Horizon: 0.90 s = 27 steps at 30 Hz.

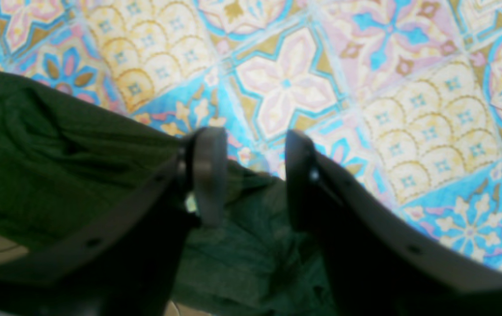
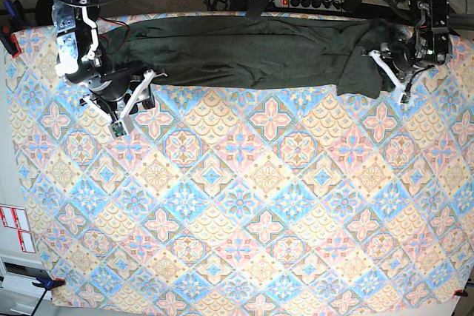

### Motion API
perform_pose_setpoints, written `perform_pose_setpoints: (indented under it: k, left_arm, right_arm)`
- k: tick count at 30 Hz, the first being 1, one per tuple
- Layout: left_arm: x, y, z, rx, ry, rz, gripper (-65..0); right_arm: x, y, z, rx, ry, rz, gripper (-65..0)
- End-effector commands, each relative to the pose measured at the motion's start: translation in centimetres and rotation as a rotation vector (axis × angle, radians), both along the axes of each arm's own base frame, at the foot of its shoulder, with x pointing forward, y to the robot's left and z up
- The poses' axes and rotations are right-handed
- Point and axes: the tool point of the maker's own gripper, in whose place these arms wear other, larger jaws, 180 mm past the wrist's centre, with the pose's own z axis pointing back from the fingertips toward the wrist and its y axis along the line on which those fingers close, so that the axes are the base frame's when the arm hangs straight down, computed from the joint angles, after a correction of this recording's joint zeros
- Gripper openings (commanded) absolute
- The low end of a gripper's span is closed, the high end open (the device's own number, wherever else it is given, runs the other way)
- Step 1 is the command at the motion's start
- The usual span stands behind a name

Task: Fold the T-shirt properly
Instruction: 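Grasp the band's end with the left gripper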

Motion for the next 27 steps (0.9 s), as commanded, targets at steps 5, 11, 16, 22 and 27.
perform_pose_setpoints:
  k: [5, 11, 16, 22, 27]
  left_arm:
    - [1.4, 3.1, 2.5, 0.01, -0.096, 0.117, -65.0]
    - [2.6, 7.1, 4.6, 0.056, -0.168, 0.226, -65.0]
    - [2.8, 9.7, 5.9, 0.084, -0.209, 0.296, -65.0]
    - [2.7, 9.6, 5.9, 0.079, -0.208, 0.301, -65.0]
    - [2.8, 5.2, 6.9, 0.04, -0.254, 0.23, -65.0]
  right_arm:
    - [0.8, -0.2, 1.0, -0.001, -0.04, 0.001, -42.6]
    - [0.8, -0.3, 1.0, -0.002, -0.041, -0.002, -42.6]
    - [0.8, -0.3, 1.0, -0.002, -0.041, -0.002, -42.6]
    - [0.8, -0.3, 1.0, -0.002, -0.041, -0.002, -42.6]
    - [0.8, -0.5, 1.0, -0.006, -0.041, -0.003, -42.6]
